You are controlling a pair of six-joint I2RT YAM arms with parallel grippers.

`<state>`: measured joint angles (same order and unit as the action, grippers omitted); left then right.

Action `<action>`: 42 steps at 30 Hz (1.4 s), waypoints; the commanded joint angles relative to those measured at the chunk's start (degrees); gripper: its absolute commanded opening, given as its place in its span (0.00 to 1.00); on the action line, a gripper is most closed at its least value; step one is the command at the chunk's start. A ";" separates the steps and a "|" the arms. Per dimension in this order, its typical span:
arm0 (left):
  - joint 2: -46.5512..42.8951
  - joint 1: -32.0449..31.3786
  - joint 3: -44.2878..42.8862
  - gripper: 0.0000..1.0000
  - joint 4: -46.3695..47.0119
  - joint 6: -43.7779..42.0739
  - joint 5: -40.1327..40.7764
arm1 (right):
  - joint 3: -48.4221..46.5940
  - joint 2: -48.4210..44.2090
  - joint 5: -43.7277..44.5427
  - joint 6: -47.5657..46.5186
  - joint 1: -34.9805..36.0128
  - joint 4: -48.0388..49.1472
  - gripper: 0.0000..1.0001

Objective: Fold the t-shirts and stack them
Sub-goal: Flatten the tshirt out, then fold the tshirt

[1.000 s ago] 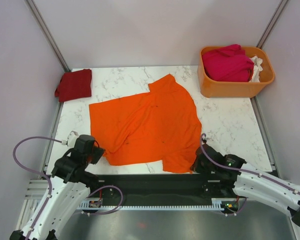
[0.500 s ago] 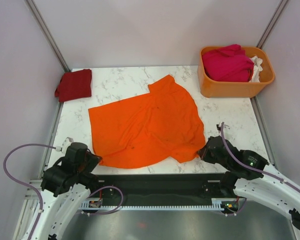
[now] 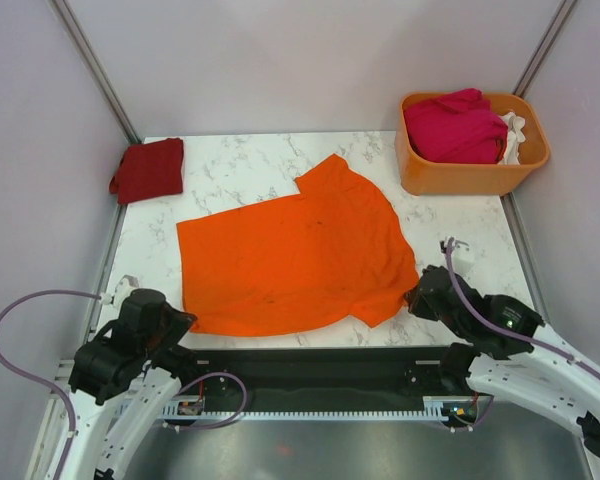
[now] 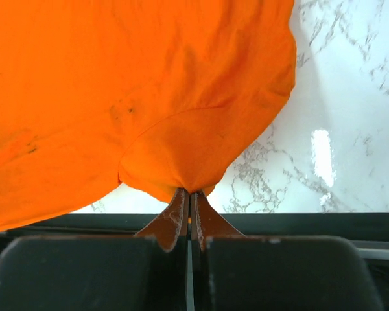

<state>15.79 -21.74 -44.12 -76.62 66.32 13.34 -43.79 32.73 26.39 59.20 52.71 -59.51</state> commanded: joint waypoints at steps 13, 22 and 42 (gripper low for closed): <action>16.70 -0.15 -2.28 0.02 10.43 -3.22 1.07 | -24.40 37.30 -8.71 -28.42 -13.15 22.23 0.00; 28.67 7.22 -2.20 0.02 21.07 -10.24 -3.23 | -34.16 56.38 -16.36 -35.20 -20.36 25.05 0.00; 35.44 29.12 6.41 0.02 27.75 -13.95 -13.08 | -44.27 74.92 -16.37 -38.10 -29.59 25.67 0.00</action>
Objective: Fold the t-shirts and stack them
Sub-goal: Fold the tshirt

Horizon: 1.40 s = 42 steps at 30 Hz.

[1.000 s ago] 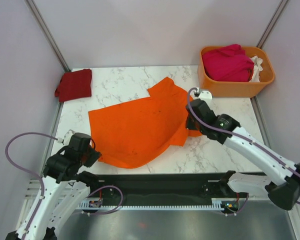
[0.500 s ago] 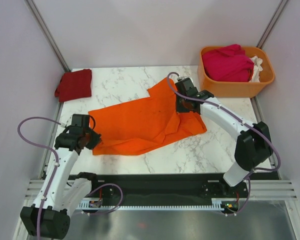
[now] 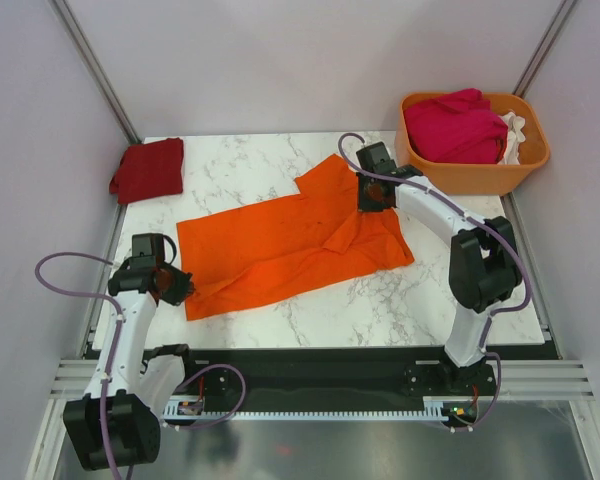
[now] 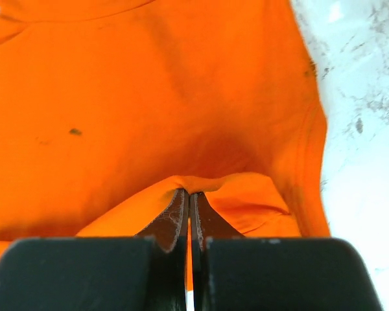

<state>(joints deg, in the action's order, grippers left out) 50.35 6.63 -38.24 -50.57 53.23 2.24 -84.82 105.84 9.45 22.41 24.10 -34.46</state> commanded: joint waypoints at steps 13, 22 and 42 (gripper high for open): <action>10.91 5.84 2.82 0.19 8.90 -1.46 0.57 | -9.40 10.96 -1.89 -0.18 -2.65 0.36 0.63; 20.05 12.70 -7.00 0.61 13.83 -5.24 -1.27 | -15.65 10.80 3.20 0.08 -4.06 -2.19 0.98; 9.93 -18.40 0.54 0.10 16.54 -6.57 -0.31 | 22.24 -12.94 -17.36 5.18 -3.97 14.15 0.45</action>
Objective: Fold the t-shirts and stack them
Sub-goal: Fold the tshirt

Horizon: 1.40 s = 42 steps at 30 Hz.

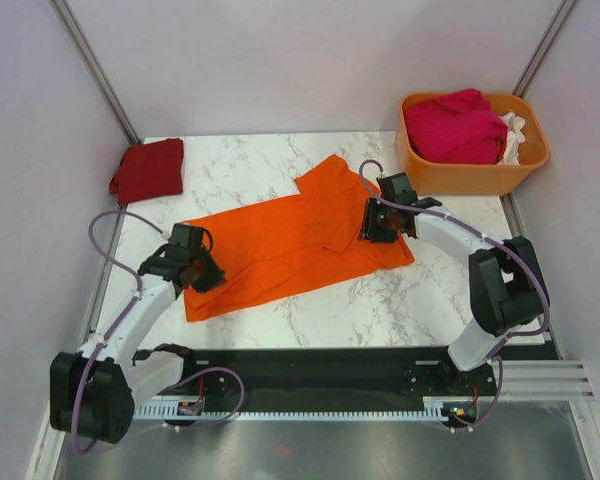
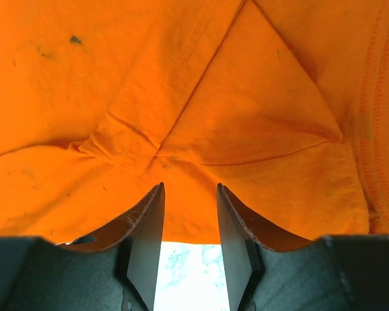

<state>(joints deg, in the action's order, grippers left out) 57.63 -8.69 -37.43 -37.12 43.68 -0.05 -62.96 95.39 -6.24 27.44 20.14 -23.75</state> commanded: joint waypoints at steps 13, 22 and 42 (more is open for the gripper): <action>15.06 -14.34 -1.33 0.10 4.16 6.59 13.83 | 1.96 -1.88 -1.32 -0.99 -0.02 3.53 0.45; 20.76 -14.08 -8.18 0.12 1.71 2.82 24.12 | 2.14 -2.76 -0.44 -2.04 -0.02 2.83 0.45; 13.41 -6.95 -11.29 0.15 0.74 -1.59 16.06 | 1.87 -1.63 -6.06 -1.96 -1.16 4.93 0.46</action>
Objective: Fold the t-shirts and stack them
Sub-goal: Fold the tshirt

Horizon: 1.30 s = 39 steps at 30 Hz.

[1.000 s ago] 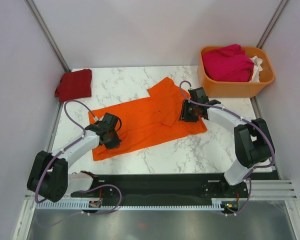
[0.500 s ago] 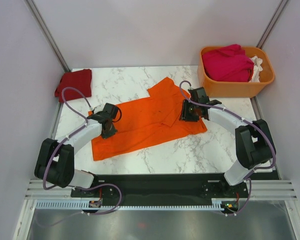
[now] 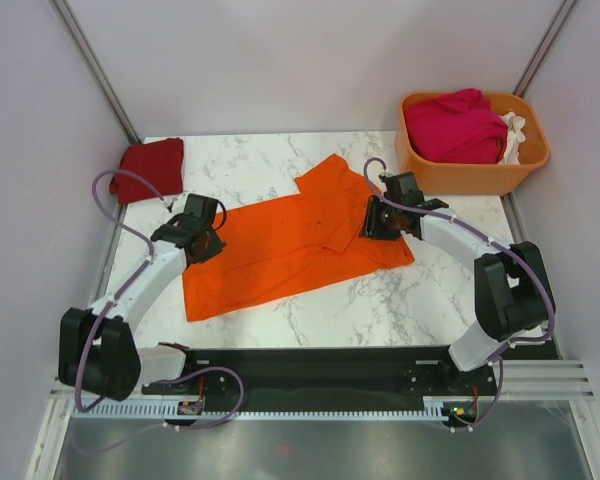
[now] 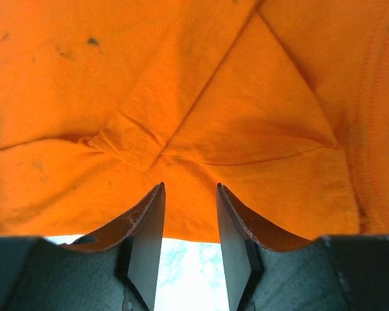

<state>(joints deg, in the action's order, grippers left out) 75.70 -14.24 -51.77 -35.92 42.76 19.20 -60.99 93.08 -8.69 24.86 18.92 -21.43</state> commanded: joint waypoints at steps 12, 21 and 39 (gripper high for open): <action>-17.42 -4.13 18.11 0.14 3.05 1.80 -8.74 | -3.16 10.27 -4.32 3.00 2.09 6.93 0.46; -20.15 -4.13 15.39 0.15 0.68 0.22 -11.29 | -7.91 15.46 -3.62 3.17 2.18 7.19 0.44; -24.28 -4.13 0.53 0.21 -12.68 -13.49 -9.71 | -10.99 16.16 -3.71 5.55 2.09 5.87 0.43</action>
<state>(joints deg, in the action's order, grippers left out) 52.34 -18.20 -50.22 -45.93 34.04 8.05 -69.97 108.49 -13.47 29.61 21.10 -16.29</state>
